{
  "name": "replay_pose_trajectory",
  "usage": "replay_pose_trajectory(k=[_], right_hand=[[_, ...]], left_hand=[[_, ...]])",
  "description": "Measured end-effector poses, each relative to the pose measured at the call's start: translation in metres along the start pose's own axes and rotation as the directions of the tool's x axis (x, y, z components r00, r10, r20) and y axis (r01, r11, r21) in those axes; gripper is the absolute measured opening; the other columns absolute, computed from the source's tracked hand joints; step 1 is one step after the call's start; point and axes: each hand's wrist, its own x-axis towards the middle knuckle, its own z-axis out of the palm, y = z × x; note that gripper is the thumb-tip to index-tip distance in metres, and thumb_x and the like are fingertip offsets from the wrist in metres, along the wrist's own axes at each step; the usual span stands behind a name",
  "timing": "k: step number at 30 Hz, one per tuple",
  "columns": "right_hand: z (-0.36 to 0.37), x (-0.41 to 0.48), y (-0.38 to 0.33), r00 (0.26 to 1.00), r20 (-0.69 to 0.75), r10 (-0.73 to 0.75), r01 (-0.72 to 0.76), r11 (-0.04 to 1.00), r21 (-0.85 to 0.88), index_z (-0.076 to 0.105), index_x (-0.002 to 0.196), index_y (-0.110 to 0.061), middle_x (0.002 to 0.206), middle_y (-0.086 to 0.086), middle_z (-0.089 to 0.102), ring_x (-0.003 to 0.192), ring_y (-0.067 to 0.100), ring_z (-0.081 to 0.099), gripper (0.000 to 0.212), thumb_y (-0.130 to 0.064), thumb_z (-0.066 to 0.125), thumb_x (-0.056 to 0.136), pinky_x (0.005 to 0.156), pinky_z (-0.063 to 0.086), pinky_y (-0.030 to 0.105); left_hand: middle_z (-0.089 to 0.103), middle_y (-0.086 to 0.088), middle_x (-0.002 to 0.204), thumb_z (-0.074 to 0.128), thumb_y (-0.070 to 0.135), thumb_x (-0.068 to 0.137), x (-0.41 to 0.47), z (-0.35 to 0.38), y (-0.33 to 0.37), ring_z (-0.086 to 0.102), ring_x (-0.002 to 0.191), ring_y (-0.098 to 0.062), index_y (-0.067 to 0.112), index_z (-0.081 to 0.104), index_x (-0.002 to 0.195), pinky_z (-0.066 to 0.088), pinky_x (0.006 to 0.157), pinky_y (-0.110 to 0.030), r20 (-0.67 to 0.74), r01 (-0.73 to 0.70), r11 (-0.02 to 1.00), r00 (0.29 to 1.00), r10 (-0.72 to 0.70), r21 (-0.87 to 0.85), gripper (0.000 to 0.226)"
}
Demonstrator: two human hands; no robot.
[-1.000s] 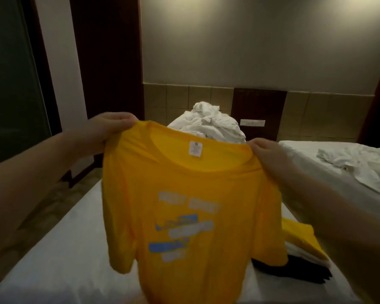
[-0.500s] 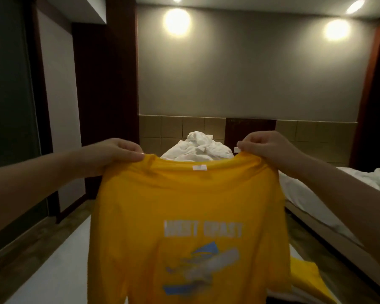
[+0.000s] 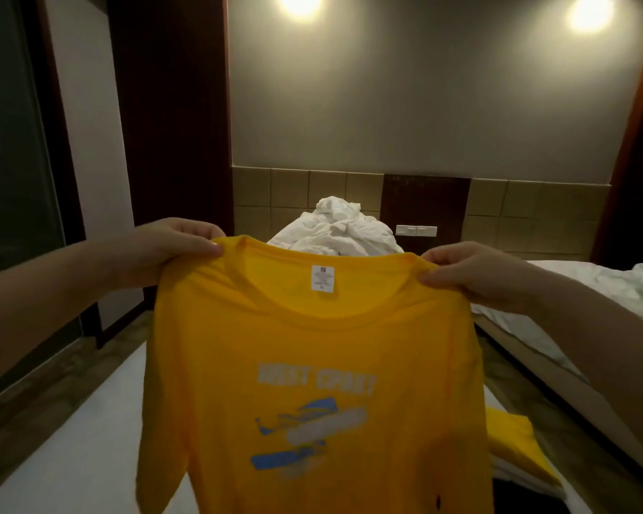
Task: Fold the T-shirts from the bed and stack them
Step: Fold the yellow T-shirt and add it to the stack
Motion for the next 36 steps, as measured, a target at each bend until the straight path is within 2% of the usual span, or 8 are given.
replay_pose_trajectory(k=[3,6,8,12,15,17,27,36], right_hand=[[0.009,0.009,0.006,0.995,-0.084,0.053,-0.051,0.998,0.020,0.057,0.117,-0.015,0.110,0.007,0.059,0.096,0.022,0.060,0.032,-0.026,0.059,0.087,0.080,0.052,0.034],[0.024,0.016,0.013,0.982,-0.104,0.160,-0.118,0.938,0.327,0.054,0.123,-0.011,0.109,0.010,0.061,0.094,0.025,0.063,0.041,-0.028,0.062,0.086,0.073,0.054,0.036],[0.051,0.015,0.016,0.960,-0.160,0.229,-0.113,0.843,0.526,0.058,0.107,-0.013,0.097,0.011,0.063,0.084,0.024,0.064,0.025,-0.026,0.063,0.087,0.066,0.054,0.037],[0.144,0.000,0.036,0.919,-0.374,0.127,0.076,0.871,0.484,0.067,0.090,-0.005,0.086,0.019,0.067,0.075,0.018,0.067,0.016,-0.019,0.059,0.089,0.073,0.056,0.033],[0.212,-0.023,0.038,0.911,-0.390,0.137,0.127,0.806,0.578,0.067,0.080,-0.011,0.071,0.017,0.065,0.068,0.037,0.061,0.017,-0.026,0.063,0.085,0.065,0.053,0.045],[0.236,-0.033,0.034,0.905,-0.399,0.145,0.148,0.773,0.617,0.064,0.075,-0.011,0.061,0.009,0.059,0.058,0.025,0.052,0.021,-0.030,0.064,0.086,0.057,0.045,0.039],[0.242,-0.045,0.027,0.881,-0.443,0.164,0.199,0.722,0.663,0.065,0.074,-0.009,0.058,0.005,0.061,0.056,0.016,0.056,0.022,-0.028,0.062,0.084,0.056,0.049,0.036],[0.249,-0.050,0.025,0.838,-0.505,0.206,0.251,0.677,0.692,0.065,0.070,-0.014,0.060,0.008,0.062,0.055,0.013,0.053,0.016,-0.024,0.065,0.082,0.051,0.044,0.027]], left_hand=[[0.064,-0.004,0.089,0.084,0.056,0.028,0.002,0.009,-0.006,0.063,0.077,-0.021,0.019,0.061,0.093,0.052,0.059,-0.029,-0.097,0.093,0.994,0.991,-0.087,0.056,0.078],[0.055,-0.014,0.107,0.066,0.035,0.080,0.009,0.026,-0.015,0.056,0.089,-0.028,0.020,0.057,0.098,0.049,0.076,-0.040,-0.323,0.130,0.991,0.937,-0.133,-0.029,0.025],[0.054,-0.017,0.112,0.055,0.029,0.092,0.015,0.046,-0.025,0.055,0.098,-0.033,0.011,0.055,0.114,0.047,0.088,-0.047,-0.462,0.177,0.970,0.855,-0.236,-0.169,0.029],[0.065,-0.012,0.099,0.057,0.031,0.090,0.000,0.130,-0.041,0.061,0.090,-0.030,0.012,0.063,0.105,0.051,0.082,-0.040,-0.514,0.132,0.884,0.771,-0.376,-0.449,0.025],[0.065,-0.005,0.069,0.053,0.033,0.092,-0.024,0.192,-0.050,0.059,0.064,-0.018,0.015,0.062,0.074,0.048,0.061,-0.034,-0.582,-0.002,0.913,0.772,-0.258,-0.407,0.027],[0.058,-0.003,0.058,0.051,0.034,0.093,-0.034,0.215,-0.056,0.051,0.054,-0.012,0.014,0.059,0.071,0.042,0.052,-0.034,-0.648,-0.055,0.947,0.741,-0.174,-0.318,0.031],[0.061,0.023,0.075,0.053,0.033,0.089,-0.045,0.222,-0.071,0.055,0.083,0.008,0.046,0.053,0.075,0.045,0.063,-0.006,-0.720,-0.010,0.996,0.690,0.073,0.091,0.019],[0.063,0.022,0.076,0.055,0.034,0.088,-0.047,0.224,-0.071,0.059,0.068,0.001,0.034,0.059,0.070,0.047,0.055,-0.013,-0.727,-0.022,1.000,0.687,0.005,-0.014,0.018]])
